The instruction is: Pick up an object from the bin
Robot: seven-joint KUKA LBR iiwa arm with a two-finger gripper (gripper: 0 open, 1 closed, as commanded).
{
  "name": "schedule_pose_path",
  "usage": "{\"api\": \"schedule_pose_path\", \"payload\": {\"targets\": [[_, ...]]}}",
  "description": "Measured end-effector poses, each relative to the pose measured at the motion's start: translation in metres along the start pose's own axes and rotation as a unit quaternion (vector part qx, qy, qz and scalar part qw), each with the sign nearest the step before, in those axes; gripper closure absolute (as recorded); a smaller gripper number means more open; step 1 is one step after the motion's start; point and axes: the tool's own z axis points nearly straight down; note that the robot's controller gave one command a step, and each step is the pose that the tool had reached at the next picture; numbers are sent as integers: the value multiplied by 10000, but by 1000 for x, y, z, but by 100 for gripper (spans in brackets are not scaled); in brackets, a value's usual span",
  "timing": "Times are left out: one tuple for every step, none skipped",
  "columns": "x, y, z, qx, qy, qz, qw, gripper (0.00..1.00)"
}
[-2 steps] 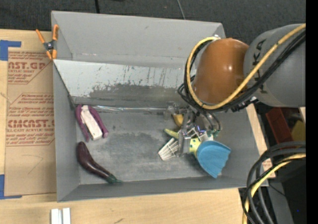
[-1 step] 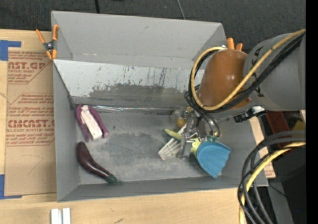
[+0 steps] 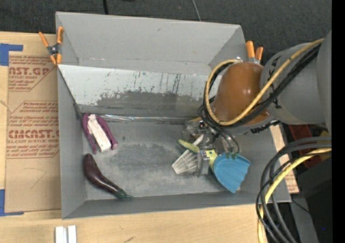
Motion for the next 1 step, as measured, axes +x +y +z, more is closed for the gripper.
{"api": "schedule_pose_path", "payload": {"targets": [[-8, -20, 21, -24, -35, -45, 10000, 100]]}}
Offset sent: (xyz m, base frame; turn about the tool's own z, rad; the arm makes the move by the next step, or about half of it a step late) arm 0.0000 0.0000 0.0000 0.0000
